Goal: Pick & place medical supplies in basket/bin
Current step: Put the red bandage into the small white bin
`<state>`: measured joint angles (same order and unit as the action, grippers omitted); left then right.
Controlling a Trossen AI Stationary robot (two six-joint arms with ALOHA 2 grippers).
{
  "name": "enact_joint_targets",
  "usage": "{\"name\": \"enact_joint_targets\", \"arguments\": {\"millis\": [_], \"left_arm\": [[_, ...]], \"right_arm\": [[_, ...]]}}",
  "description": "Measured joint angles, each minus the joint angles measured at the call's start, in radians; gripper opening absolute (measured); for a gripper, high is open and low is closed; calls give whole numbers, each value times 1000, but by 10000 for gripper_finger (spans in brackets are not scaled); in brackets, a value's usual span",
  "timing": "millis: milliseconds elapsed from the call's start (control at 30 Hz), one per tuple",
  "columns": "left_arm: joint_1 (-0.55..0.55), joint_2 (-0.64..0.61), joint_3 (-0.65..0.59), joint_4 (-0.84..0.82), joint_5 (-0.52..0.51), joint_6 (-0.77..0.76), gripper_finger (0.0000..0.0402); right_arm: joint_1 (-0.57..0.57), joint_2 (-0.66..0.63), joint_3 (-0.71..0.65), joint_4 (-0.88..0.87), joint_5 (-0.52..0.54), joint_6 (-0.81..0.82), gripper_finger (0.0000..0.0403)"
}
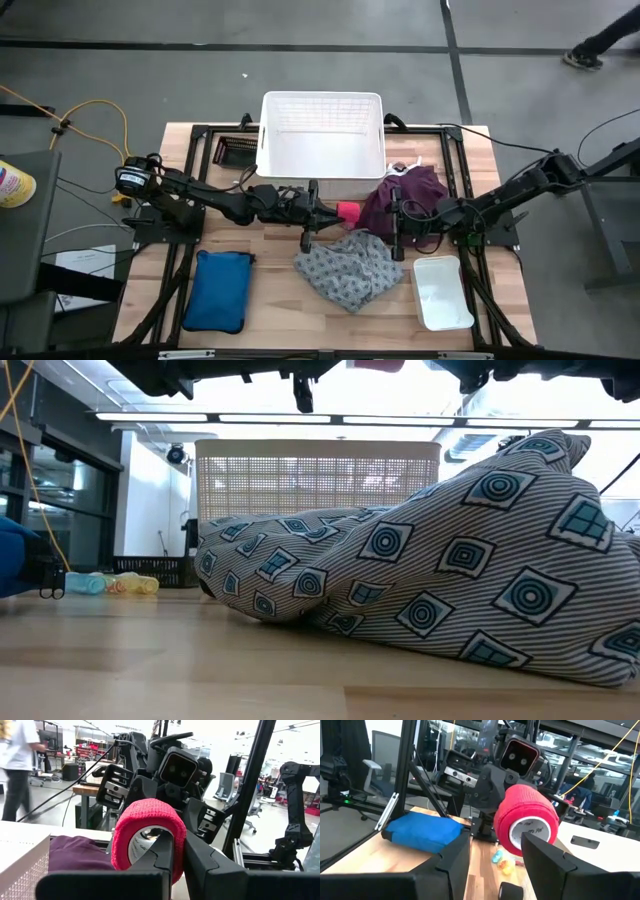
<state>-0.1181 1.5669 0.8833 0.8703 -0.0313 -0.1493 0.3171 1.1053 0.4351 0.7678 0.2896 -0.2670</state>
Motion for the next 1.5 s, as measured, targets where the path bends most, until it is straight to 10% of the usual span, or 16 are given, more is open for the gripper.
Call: {"name": "enact_joint_targets", "arguments": {"millis": [1500], "left_arm": [[6, 66, 3, 98, -1, 108, 16]], "right_arm": [[-45, -1, 0, 38, -55, 42, 167]]}}
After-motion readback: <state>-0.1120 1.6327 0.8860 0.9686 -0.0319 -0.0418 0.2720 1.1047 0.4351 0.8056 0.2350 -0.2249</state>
